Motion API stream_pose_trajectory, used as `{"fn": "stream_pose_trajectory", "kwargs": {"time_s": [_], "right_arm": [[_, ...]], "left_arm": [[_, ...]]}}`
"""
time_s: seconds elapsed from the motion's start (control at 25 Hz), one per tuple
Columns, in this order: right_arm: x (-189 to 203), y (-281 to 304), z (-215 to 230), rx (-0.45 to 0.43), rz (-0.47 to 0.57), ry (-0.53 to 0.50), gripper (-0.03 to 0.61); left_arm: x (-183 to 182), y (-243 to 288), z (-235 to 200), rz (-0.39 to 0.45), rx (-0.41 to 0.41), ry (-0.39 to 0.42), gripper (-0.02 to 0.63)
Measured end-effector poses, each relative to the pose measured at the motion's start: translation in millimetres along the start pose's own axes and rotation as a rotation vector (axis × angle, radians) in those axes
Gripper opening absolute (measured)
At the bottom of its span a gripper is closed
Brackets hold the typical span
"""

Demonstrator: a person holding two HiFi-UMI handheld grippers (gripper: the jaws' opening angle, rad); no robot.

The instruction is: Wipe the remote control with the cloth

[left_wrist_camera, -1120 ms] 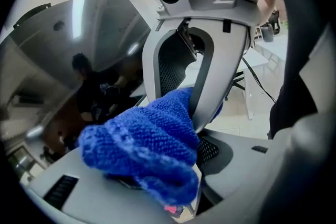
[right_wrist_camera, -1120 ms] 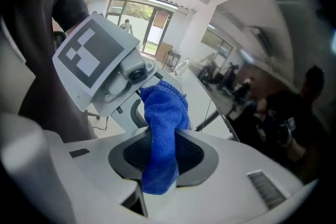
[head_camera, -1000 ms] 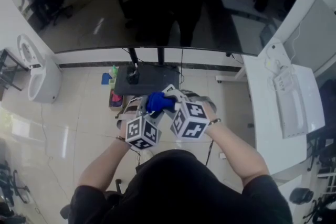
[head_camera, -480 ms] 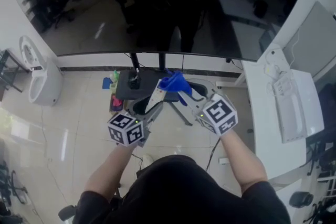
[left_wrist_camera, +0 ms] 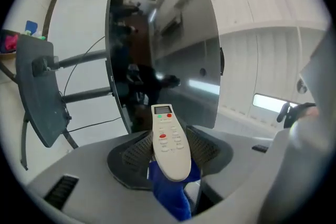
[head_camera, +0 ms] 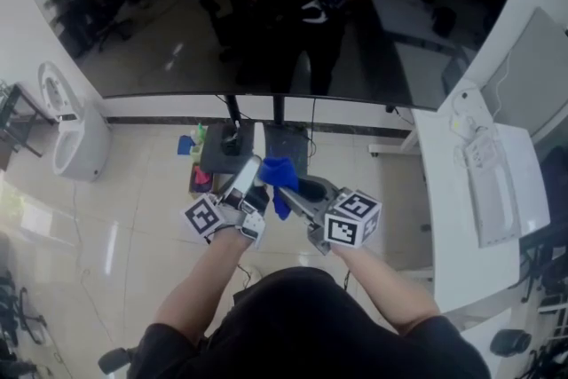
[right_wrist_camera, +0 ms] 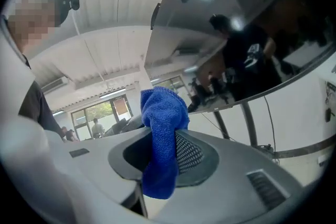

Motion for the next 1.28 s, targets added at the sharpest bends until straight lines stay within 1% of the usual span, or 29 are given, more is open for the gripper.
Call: {"fn": "stream_pose_trajectory", "kwargs": {"time_s": [0.12,0.28,0.4,0.52,0.6,0.72,0.84,0.92,1.0,1.08,1.28], "right_arm": [[4,4,-4,-0.015,-0.024,0.011,0.11],[-6,1,9,-0.007,0.009,0.001,0.109],[-20,-7,24,0.022,0.024,-0.014,0.11],[-38,-16,38,0.055,0.049,-0.021,0.109],[-49,-23,42,0.069,0.072,-0.027,0.11],[-53,-29,28,0.046,0.085,-0.051,0.11],[-29,-19,1,-0.017,0.038,-0.087,0.11],[-13,-9,-11,-0.052,0.0,-0.093,0.11],[-6,-3,-15,-0.067,-0.013,-0.084,0.11],[-8,-2,-11,-0.061,-0.006,-0.076,0.109],[-25,-17,18,0.006,0.029,-0.067,0.109]], "left_arm": [[10,5,6,-0.054,0.032,0.004,0.206],[24,4,14,-0.138,0.061,0.011,0.206],[39,4,20,-0.192,0.085,0.002,0.206],[51,1,23,-0.226,0.105,-0.01,0.206],[53,1,23,-0.225,0.112,-0.012,0.206],[37,4,21,-0.174,0.112,-0.011,0.206],[13,7,20,-0.117,0.109,-0.003,0.206],[5,9,22,-0.105,0.115,0.0,0.206],[6,10,25,-0.118,0.124,0.001,0.206],[14,10,27,-0.149,0.132,0.001,0.206],[43,9,25,-0.24,0.126,-0.001,0.206]]}}
Point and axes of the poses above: the fingertips, and each gripper's own axes: y forward along the fingers, z to its right, x out of its underside, the point moved 2 cm from there along -y, backward along the fingers, and after that the axes turned 10 degrees about -z, right-handed, at the moved point
